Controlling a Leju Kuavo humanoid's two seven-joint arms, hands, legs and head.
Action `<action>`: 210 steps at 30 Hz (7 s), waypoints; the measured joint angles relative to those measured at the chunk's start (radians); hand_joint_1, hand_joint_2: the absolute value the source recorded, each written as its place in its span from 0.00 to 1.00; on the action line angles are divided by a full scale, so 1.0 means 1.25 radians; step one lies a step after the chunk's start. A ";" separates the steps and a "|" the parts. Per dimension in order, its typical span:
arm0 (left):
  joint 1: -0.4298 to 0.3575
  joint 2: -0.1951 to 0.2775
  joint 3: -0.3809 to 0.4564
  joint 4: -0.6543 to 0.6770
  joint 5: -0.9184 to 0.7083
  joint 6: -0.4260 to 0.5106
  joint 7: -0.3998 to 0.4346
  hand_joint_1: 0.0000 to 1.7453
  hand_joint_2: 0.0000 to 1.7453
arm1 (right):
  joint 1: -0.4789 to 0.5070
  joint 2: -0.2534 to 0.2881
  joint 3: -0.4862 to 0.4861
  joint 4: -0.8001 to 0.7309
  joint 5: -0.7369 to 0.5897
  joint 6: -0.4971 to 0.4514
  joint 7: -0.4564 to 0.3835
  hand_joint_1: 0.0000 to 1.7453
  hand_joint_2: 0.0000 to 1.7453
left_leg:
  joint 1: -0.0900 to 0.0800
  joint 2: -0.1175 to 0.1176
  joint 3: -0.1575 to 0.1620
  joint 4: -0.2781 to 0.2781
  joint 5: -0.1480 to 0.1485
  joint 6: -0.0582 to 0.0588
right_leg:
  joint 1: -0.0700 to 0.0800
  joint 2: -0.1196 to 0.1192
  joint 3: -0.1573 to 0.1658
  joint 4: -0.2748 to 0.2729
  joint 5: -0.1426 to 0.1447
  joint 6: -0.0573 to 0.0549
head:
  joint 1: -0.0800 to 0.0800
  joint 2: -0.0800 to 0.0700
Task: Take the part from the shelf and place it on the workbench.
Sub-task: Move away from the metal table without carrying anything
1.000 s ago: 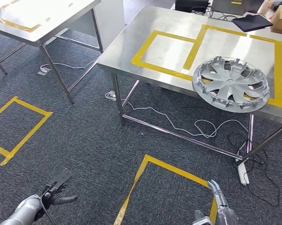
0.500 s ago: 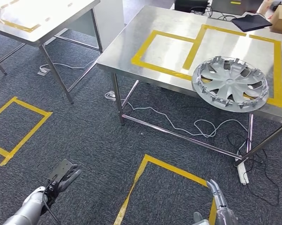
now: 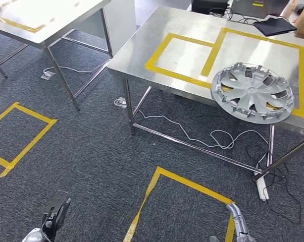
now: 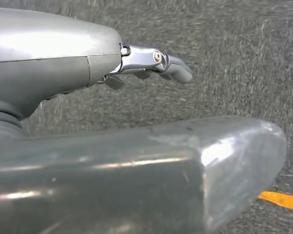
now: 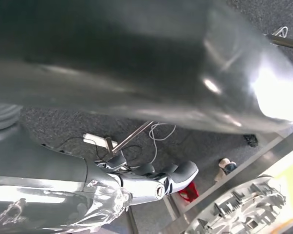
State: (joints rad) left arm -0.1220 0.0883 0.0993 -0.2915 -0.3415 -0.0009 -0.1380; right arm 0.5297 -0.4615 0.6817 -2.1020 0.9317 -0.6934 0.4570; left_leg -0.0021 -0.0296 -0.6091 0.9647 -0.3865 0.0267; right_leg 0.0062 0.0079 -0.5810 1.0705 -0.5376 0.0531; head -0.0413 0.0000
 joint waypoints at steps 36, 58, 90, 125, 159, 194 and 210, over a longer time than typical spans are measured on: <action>0.009 -0.054 0.019 0.016 -0.067 0.061 -0.079 0.00 0.00 | 0.151 0.566 -0.698 0.238 -0.213 0.148 -0.402 0.00 0.00 | -0.004 -0.013 0.070 -0.005 -0.054 -0.005 | -0.005 -0.002 -0.066 0.134 -0.007 -0.002 | -0.006 0.000; 0.032 -0.065 0.042 0.021 -0.089 0.058 -0.122 0.00 0.00 | 0.013 0.624 -0.809 0.605 -0.496 0.212 -0.234 0.00 0.00 | 0.003 0.066 0.054 0.001 -0.047 -0.033 | 0.002 -0.104 0.049 -0.073 0.054 -0.015 | -0.019 0.000; 0.052 -0.099 0.041 0.023 -0.129 0.076 -0.134 0.00 0.00 | -0.060 0.625 -0.841 0.773 -0.432 0.290 -0.253 0.00 0.00 | -0.004 0.076 0.051 0.006 -0.050 -0.033 | 0.002 -0.105 0.049 -0.063 0.042 -0.019 | -0.019 0.000; 0.075 -0.190 0.142 -0.124 0.043 0.084 -0.154 0.00 0.00 | 0.037 0.625 -0.799 0.561 -0.570 0.284 -0.280 0.00 0.00 | 0.000 0.035 0.040 0.035 -0.071 -0.003 | -0.009 -0.024 0.055 0.085 -0.045 0.002 | -0.008 0.000; 0.085 -0.211 0.132 -0.139 0.060 0.098 -0.165 0.00 0.00 | 0.032 0.625 -0.821 0.553 -0.576 0.320 -0.319 0.00 0.00 | -0.002 -0.006 0.001 0.015 -0.014 -0.007 | -0.004 -0.009 -0.046 0.179 -0.092 -0.003 | 0.001 0.000; 0.090 -0.201 0.126 -0.112 0.066 0.117 -0.182 0.00 0.00 | 0.008 0.624 -0.857 0.586 -0.547 0.356 -0.341 0.00 0.00 | -0.009 -0.044 -0.007 -0.003 0.017 -0.017 | 0.001 0.037 0.098 -0.031 -0.005 -0.030 | -0.002 0.000; 0.094 -0.200 0.126 -0.108 0.065 0.123 -0.189 0.00 0.00 | 0.004 0.625 -0.869 0.593 -0.538 0.365 -0.355 0.00 0.00 | 0.016 0.082 0.104 0.032 -0.077 -0.078 | -0.004 -0.097 0.003 -0.055 0.085 -0.028 | -0.011 0.000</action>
State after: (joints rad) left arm -0.0048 -0.1614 0.2572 -0.4265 -0.2603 0.1522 -0.3738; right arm 0.5352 0.3193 -0.4046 -1.3612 0.2587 -0.2373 0.0131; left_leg 0.0175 0.0734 -0.4793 1.0042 -0.4829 -0.0712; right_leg 0.0011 -0.1137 -0.5774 1.0022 -0.4314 0.0177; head -0.0552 0.0000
